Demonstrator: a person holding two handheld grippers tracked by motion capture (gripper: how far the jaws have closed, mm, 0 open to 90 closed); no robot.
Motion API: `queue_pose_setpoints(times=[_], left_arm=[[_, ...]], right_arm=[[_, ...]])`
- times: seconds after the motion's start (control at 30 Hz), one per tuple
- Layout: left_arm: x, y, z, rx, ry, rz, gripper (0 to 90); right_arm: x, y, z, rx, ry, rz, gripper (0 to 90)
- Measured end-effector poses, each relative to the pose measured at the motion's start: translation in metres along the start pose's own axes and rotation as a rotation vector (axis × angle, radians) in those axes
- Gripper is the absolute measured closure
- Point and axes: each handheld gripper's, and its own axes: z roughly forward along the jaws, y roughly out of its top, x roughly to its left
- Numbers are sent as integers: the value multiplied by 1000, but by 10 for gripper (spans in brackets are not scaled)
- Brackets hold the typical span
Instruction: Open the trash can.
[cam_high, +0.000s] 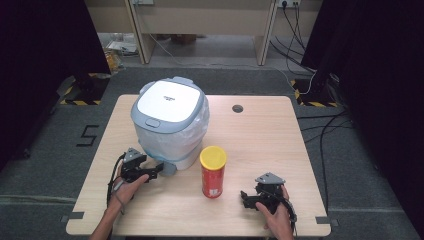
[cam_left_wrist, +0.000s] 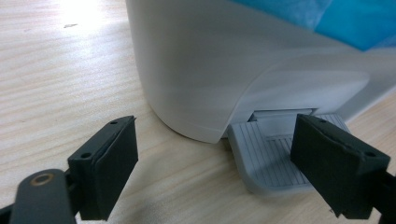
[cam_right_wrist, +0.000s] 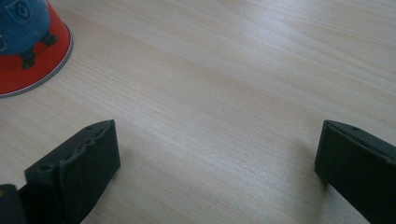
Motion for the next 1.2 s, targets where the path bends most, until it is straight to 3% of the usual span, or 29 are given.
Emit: queue_pose_setpoints(times=[0.17,0.4,0.9,1.0,1.07,1.13,1.2], left_arm=[[0,-1,1,10,4,20,141],[-6,0,5,51,46,76,142],[-4,1,6,62,33,57,143],[-4,0,5,70,21,40,143],[-4,-1,5,73,14,36,143],[-6,-1,4,69,24,45,143],[-6,-1,4,69,27,49,143]], right_arm=[[0,0,0,0,0,-1,4],[0,0,0,0,0,0,3],[-1,0,-1,-3,5,3,20],[-2,-2,-3,-22,-13,28,110],[-3,-4,-7,-54,3,44,195],[-5,-7,-11,-92,66,23,146],[-4,-6,-14,-117,66,12,165]])
